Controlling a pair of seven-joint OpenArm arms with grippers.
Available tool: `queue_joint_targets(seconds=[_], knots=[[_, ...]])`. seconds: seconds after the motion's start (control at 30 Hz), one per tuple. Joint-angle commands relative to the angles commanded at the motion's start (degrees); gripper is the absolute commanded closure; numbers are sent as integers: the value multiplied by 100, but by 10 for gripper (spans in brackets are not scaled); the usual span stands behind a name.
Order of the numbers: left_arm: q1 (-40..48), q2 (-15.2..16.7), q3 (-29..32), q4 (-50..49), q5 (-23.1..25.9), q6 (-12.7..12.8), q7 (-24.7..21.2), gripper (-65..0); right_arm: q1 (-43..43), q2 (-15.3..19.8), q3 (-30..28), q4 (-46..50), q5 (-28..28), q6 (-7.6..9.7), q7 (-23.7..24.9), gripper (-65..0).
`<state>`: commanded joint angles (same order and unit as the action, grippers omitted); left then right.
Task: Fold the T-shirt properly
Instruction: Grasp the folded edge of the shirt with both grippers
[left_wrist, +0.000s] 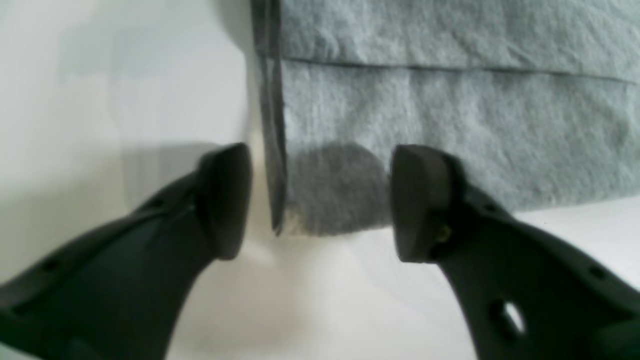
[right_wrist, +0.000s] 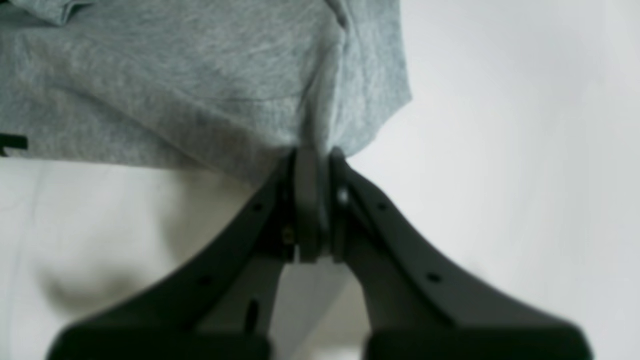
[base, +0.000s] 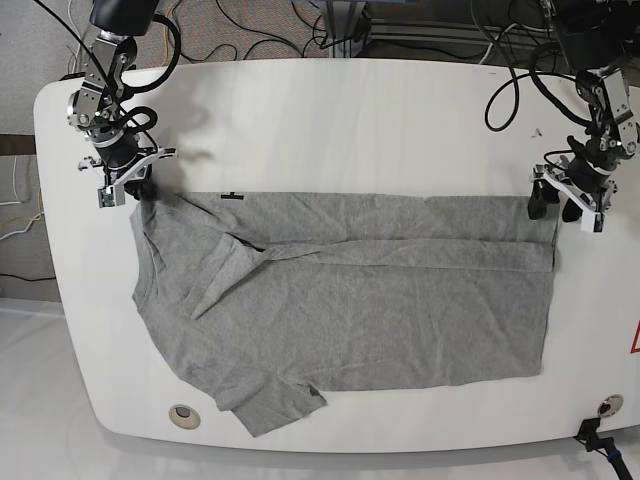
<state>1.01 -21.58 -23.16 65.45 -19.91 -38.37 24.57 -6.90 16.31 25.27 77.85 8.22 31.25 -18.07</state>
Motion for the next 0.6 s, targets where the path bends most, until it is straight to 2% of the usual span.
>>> queue_joint_targets(seconds=[0.27,0.33,0.4,0.43,0.6], knots=[[0,0,0,0,18,9,0,-340,0,0,-9,0,0,0,0,0],[-9,0,0,0,26,26,0,-219,0,0,-9,0,0,0,0,0],[-9,0,0,-18,35,35,0,-19,0,0,-9,0,0,0,0,0],[-9,0,0,-18,35,35,-9,0,0,0,-9,0,0,0,0,0],[-9,0,0,-18,35,44,-9,0,0,0,-9,0,0,0,0,0]])
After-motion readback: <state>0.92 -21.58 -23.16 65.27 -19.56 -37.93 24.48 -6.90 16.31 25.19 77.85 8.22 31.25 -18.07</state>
